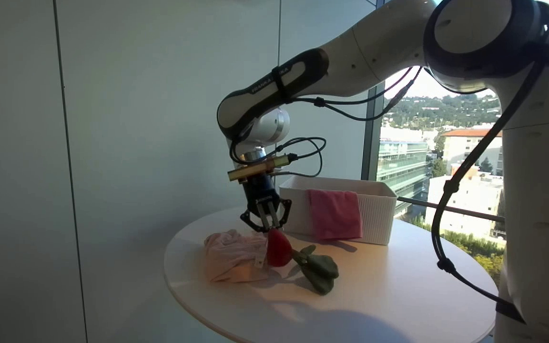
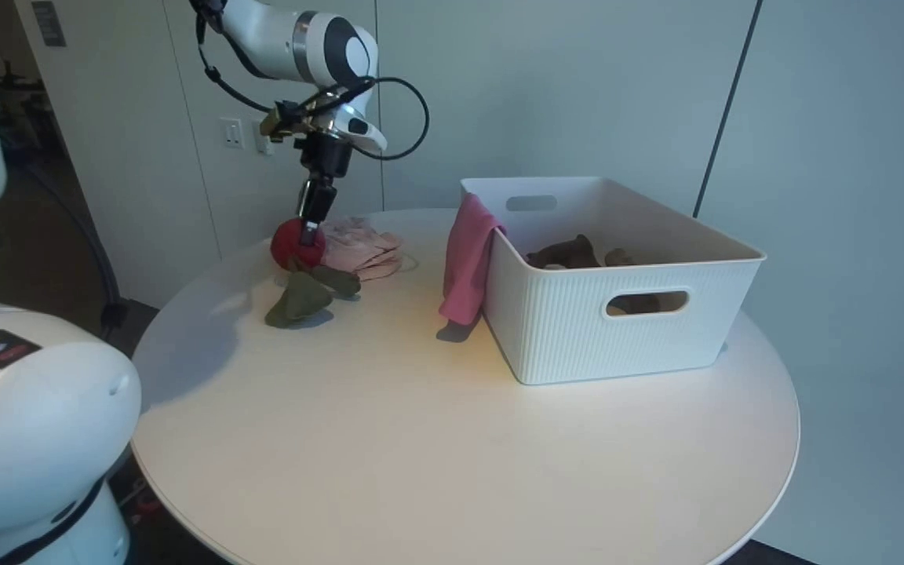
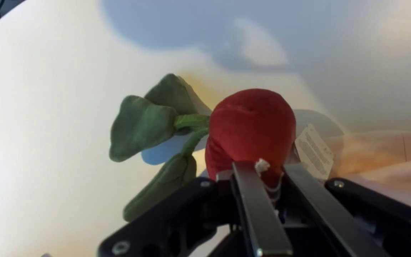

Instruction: Remove the things from the table and put them in the basket

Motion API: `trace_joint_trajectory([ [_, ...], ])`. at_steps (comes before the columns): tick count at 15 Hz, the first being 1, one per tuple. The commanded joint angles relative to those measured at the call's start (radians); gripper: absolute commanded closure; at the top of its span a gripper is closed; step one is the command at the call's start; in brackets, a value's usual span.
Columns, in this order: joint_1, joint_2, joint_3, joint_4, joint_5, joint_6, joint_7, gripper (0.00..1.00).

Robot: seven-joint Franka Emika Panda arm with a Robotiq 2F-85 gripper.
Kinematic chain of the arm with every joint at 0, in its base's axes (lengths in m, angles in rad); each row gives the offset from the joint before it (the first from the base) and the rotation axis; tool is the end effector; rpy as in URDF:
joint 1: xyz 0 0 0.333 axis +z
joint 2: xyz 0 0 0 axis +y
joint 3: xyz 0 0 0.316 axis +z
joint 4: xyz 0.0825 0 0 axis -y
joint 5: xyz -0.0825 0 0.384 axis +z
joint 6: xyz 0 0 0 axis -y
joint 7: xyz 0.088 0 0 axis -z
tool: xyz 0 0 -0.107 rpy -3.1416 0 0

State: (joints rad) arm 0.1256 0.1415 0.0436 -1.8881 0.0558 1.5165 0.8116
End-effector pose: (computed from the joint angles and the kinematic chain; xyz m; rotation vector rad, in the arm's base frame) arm 0.5228 0.0950 0.4020 2.7188 -0.9203 -0.7066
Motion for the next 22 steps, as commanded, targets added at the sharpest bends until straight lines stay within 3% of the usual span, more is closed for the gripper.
trace_joint_trajectory([
  [1, 0.017, -0.182, 0.018, -0.006, -0.121, -0.060, 0.111, 0.89],
  [6, -0.006, -0.397, 0.087, 0.026, -0.300, -0.232, 0.237, 0.90],
  [8, -0.028, -0.468, 0.104, 0.063, -0.394, -0.325, 0.234, 0.90],
  [10, -0.058, -0.491, 0.103, 0.099, -0.520, -0.345, 0.190, 0.88],
  [13, -0.107, -0.501, 0.081, 0.115, -0.683, -0.242, 0.182, 0.88],
  [16, -0.155, -0.450, 0.036, 0.120, -0.789, -0.042, 0.242, 0.90],
  [18, -0.183, -0.410, 0.007, 0.122, -0.807, 0.093, 0.316, 0.90],
  [22, -0.221, -0.309, -0.062, 0.132, -0.709, 0.272, 0.478, 0.89],
])
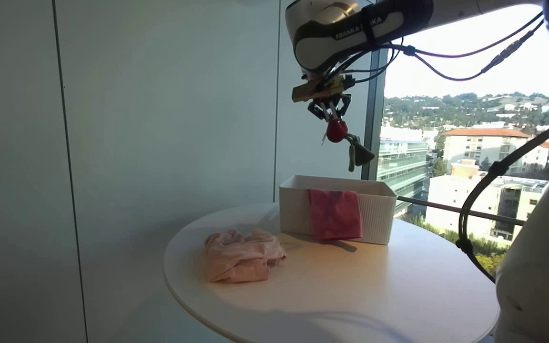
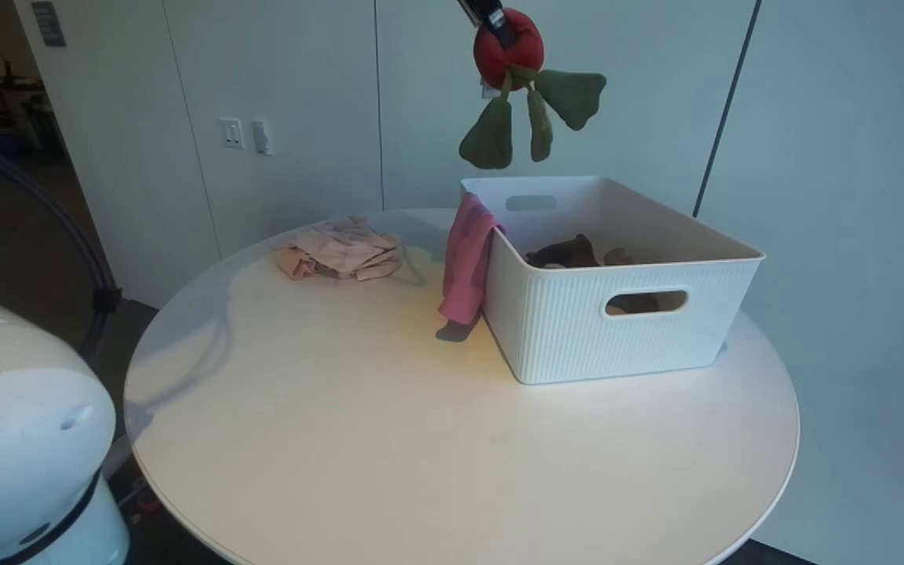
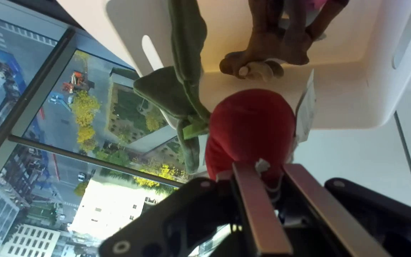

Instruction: Remove the things from the table and put them in the basket

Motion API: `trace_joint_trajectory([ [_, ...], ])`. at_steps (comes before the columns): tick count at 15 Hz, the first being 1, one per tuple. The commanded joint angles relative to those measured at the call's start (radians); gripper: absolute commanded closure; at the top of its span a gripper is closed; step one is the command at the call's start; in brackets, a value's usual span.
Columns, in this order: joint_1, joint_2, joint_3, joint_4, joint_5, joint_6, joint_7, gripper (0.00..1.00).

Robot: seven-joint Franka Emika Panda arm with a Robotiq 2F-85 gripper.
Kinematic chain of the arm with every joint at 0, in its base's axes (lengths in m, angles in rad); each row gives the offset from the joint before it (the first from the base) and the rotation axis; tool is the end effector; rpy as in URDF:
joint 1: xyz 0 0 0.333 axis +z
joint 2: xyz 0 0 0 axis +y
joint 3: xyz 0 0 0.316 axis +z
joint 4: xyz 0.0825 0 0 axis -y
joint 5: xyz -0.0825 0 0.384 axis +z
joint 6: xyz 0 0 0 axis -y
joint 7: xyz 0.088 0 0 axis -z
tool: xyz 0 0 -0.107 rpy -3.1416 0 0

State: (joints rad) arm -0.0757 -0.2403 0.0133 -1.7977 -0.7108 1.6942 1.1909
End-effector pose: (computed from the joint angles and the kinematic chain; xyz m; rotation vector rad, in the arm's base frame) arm 0.4845 -0.0917 0.6765 2.0805 -1.4426 0.6516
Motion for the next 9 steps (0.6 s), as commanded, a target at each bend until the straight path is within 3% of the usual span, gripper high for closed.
trace_joint_trajectory([
  [1, -0.024, 0.098, -0.042, 0.040, 0.078, 0.126, 0.121, 0.89],
  [5, -0.039, 0.171, -0.074, 0.041, 0.148, 0.216, 0.157, 0.90],
  [6, -0.038, 0.182, -0.077, 0.042, 0.147, 0.227, 0.161, 0.61],
  [7, -0.038, 0.189, -0.080, 0.042, 0.151, 0.235, 0.164, 0.60],
  [9, -0.032, 0.188, -0.081, 0.042, 0.155, 0.245, 0.167, 0.48],
])
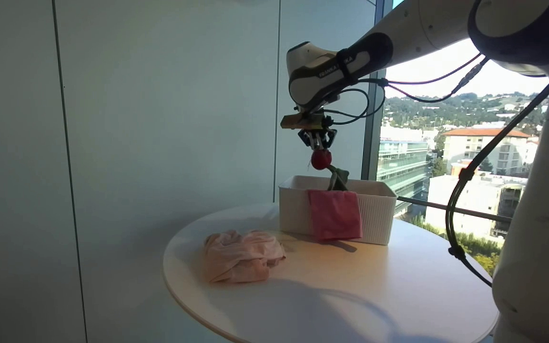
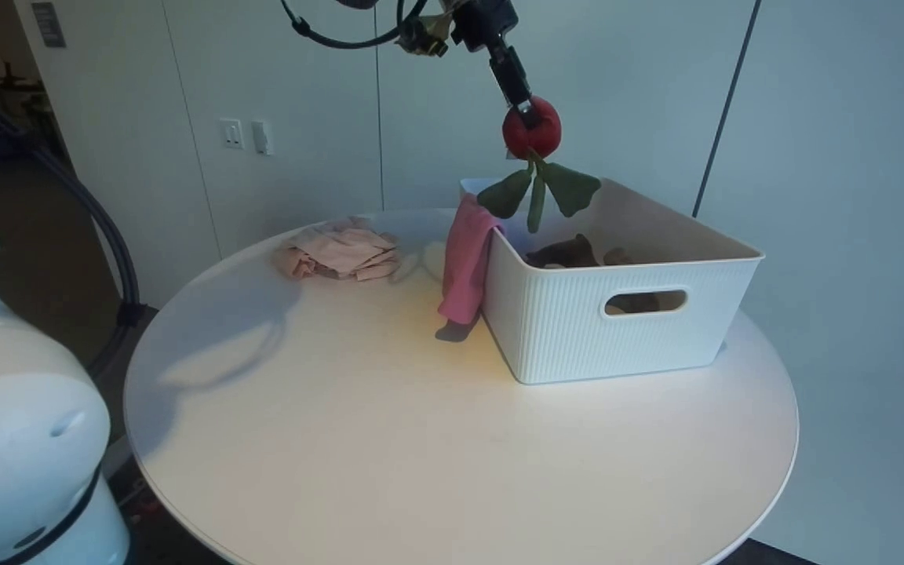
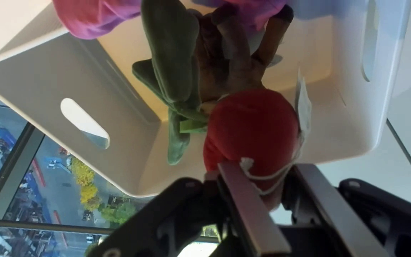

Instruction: Remove the things from the table and put them in the basket

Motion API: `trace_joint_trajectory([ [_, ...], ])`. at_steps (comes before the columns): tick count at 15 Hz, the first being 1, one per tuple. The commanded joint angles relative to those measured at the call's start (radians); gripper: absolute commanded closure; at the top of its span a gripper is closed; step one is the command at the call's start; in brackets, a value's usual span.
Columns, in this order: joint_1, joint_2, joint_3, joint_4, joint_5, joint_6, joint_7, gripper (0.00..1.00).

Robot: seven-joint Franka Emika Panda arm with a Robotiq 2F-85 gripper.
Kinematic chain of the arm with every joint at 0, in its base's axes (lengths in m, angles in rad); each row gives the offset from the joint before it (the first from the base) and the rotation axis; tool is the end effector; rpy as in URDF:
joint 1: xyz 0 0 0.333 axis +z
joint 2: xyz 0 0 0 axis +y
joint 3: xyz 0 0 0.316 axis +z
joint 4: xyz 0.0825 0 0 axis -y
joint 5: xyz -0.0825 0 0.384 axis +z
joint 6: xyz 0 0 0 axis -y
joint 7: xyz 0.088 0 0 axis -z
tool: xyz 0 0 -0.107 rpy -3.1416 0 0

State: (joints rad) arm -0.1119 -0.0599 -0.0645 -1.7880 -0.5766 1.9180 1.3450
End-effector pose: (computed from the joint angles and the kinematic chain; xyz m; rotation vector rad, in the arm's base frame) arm 0.5484 -0.1379 0.5973 2.0951 -1.7173 0.6415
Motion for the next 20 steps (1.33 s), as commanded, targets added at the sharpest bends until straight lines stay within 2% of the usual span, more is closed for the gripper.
trace_joint_trajectory([
  [1, 0.008, -0.001, 0.001, 0.031, 0.008, 0.025, 0.016, 0.41],
  [4, 0.026, -0.053, 0.021, 0.021, -0.004, 0.054, -0.011, 0.17],
  [6, 0.052, -0.102, 0.052, 0.011, -0.028, 0.070, -0.055, 0.04],
  [7, 0.068, -0.122, 0.069, 0.011, 0.000, 0.061, -0.088, 0.00],
  [10, 0.121, -0.122, 0.132, 0.004, 0.080, 0.085, -0.141, 0.00],
  [15, 0.183, 0.003, 0.179, -0.020, 0.262, 0.259, -0.225, 0.01],
  [18, 0.204, 0.094, 0.181, -0.040, 0.421, 0.369, -0.332, 0.00],
  [20, 0.210, 0.142, 0.185, -0.042, 0.558, 0.377, -0.434, 0.00],
])
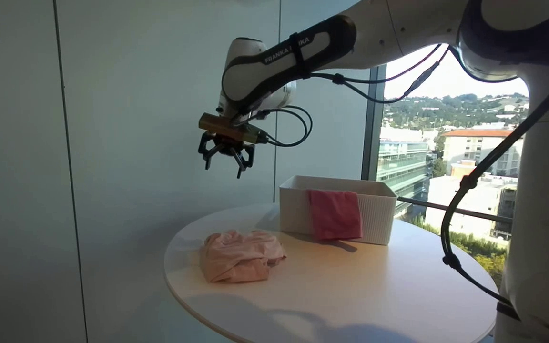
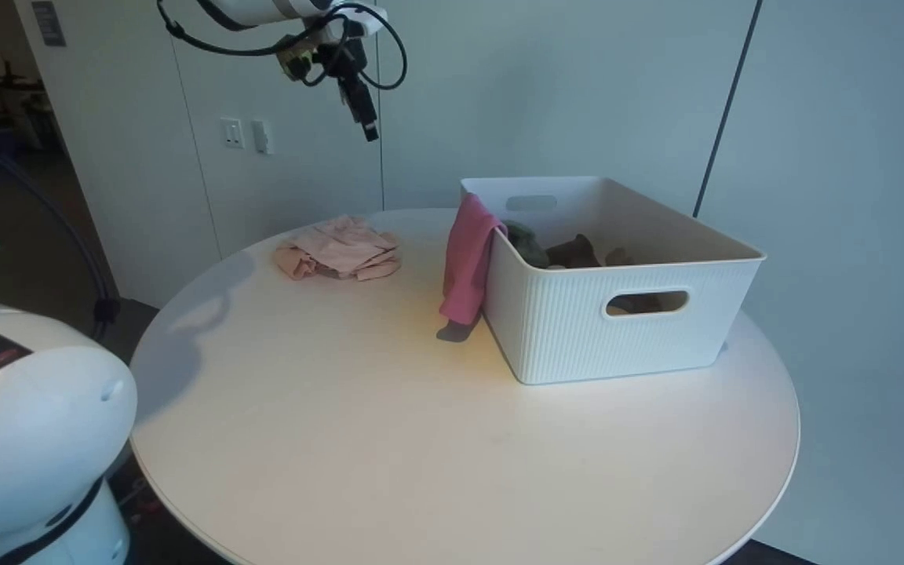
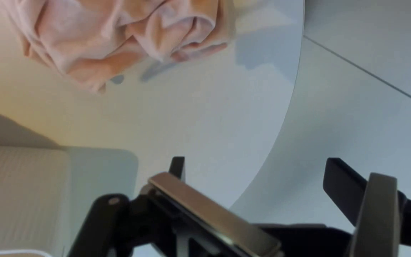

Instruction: Remove the things from the table and put them in the basket

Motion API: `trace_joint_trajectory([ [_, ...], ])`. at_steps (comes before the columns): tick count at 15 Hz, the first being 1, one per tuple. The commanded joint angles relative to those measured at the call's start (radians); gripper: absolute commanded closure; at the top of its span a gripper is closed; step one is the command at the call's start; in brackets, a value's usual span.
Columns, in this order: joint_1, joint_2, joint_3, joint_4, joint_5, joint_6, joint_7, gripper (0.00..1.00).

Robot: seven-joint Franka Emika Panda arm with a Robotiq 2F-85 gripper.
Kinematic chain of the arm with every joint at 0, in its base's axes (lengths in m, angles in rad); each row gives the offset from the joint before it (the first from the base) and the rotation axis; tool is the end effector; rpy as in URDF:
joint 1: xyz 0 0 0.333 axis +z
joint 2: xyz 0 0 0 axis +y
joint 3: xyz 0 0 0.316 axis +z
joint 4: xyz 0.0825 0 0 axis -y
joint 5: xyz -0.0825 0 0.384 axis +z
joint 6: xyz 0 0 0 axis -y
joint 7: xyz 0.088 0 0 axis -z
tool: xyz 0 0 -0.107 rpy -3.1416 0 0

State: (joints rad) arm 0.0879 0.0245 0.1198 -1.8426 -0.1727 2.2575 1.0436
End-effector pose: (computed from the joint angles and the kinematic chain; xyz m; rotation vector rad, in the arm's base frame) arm 0.5919 0.1193 0.5487 -2.7657 1.0939 -0.6094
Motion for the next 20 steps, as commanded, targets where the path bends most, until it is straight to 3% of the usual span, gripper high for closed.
trace_joint_trajectory([
  [1, 0.013, 0.075, 0.005, 0.016, 0.222, 0.019, -0.185, 0.00],
  [5, 0.013, 0.118, 0.008, 0.025, 0.423, -0.161, -0.325, 0.00],
  [12, -0.001, 0.218, -0.048, 0.039, 0.418, -0.570, -0.279, 0.00],
  [18, 0.012, 0.350, -0.072, 0.077, 0.409, -0.596, -0.269, 0.01],
  [19, 0.017, 0.359, -0.074, 0.082, 0.405, -0.584, -0.261, 0.25],
  [20, 0.022, 0.362, -0.079, 0.082, 0.392, -0.566, -0.253, 0.26],
])
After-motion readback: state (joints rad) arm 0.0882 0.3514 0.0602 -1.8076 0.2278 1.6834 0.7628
